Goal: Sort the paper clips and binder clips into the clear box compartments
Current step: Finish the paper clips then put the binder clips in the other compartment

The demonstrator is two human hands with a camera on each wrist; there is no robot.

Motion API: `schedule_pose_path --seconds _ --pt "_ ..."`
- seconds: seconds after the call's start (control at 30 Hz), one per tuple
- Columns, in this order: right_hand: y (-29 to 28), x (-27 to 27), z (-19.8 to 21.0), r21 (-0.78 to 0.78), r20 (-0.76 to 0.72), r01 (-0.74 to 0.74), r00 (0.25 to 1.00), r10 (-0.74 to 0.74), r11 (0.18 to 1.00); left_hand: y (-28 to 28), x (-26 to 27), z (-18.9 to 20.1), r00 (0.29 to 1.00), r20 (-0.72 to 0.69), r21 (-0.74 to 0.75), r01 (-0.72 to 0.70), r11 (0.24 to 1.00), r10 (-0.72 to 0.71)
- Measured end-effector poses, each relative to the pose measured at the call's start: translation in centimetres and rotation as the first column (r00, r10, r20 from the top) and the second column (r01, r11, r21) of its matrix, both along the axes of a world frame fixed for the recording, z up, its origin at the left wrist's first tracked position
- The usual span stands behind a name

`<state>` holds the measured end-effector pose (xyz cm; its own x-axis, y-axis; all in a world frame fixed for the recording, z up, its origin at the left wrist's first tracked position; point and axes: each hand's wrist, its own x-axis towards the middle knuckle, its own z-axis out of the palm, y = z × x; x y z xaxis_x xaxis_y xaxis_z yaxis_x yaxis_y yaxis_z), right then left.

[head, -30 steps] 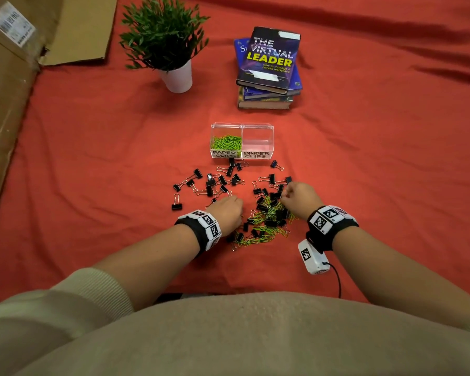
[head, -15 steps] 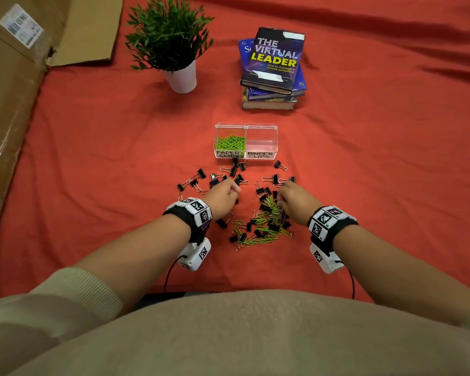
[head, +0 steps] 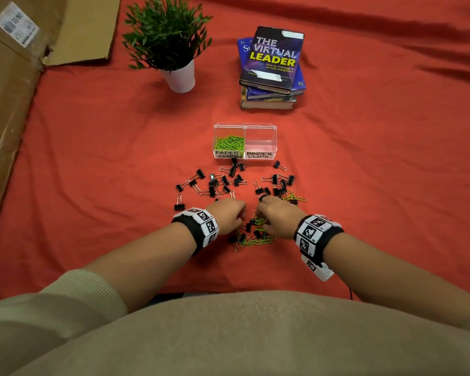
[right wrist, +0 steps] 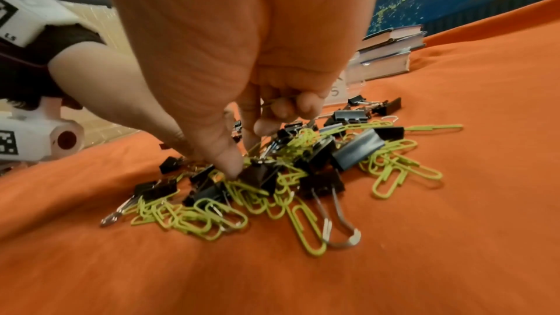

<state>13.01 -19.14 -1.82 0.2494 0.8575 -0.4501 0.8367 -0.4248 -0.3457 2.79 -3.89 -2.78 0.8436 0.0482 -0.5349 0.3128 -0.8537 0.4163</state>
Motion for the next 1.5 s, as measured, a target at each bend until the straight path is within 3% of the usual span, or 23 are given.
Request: schedule_pose_path --seconds 0.27,0.4,0.47,0.57,0.73,0.87,0.93,1.17,1.23,1.37,1.43,1.5 --pt "0.0 -0.3 -1.0 0.073 0.073 0.023 0.997 -0.029 0.997 -0.2 -0.3 -0.8 0.999 -0.025 0.097 0.051 0.994 -0.049" --pt "0.2 0.7 -0.8 0.084 -0.06 0.218 0.975 -0.213 0.972 0.0 -0.3 -0.9 0.999 -0.03 0.068 0.034 0.997 -0.032" --pt "0.3 1.3 -0.2 0.079 -0.181 0.368 0.919 -0.35 0.927 0.2 -0.5 -0.8 0.999 -0.021 0.053 0.03 0.998 -0.028" --pt "0.3 2.3 0.9 0.035 -0.423 0.576 0.749 -0.51 0.816 0.4 -0.9 -0.7 0.999 -0.008 0.055 0.053 0.997 -0.053" --pt "0.4 2.8 1.9 -0.205 -0.745 0.757 0.29 -0.601 0.62 0.3 -0.9 -0.8 0.998 -0.004 0.081 0.065 0.995 -0.065" --pt "0.3 2.2 2.1 -0.349 -0.834 0.706 0.067 -0.548 0.616 0.3 -1.0 -0.9 0.999 -0.019 0.062 0.041 0.997 -0.04" --pt "0.3 2.0 2.2 -0.37 -0.855 0.682 0.015 -0.518 0.631 0.3 -1.2 -0.8 1.0 0.015 0.022 -0.017 1.0 0.017" --pt "0.9 1.4 1.8 -0.339 -0.776 0.664 0.203 -0.598 0.666 1.0 -0.7 0.7 0.945 0.035 -0.236 -0.309 0.922 0.325" --pt "0.9 1.1 1.5 -0.296 -0.714 0.65 0.337 -0.614 0.7 1.1 -0.6 0.7 0.923 -0.007 -0.314 -0.368 0.875 0.385" --pt "0.8 0.4 0.9 -0.068 -0.419 0.539 0.748 -0.515 0.839 0.4 -0.6 0.9 0.913 -0.065 -0.32 -0.401 0.858 0.403" --pt "0.8 0.0 0.4 -0.009 -0.253 0.422 0.876 -0.411 0.906 -0.3 -0.6 0.9 0.932 -0.052 -0.256 -0.359 0.898 0.358" --pt "0.7 -0.5 0.0 -0.018 -0.117 0.299 0.947 -0.299 0.954 -1.0 -0.8 0.8 0.962 -0.006 -0.174 -0.268 0.948 0.271"
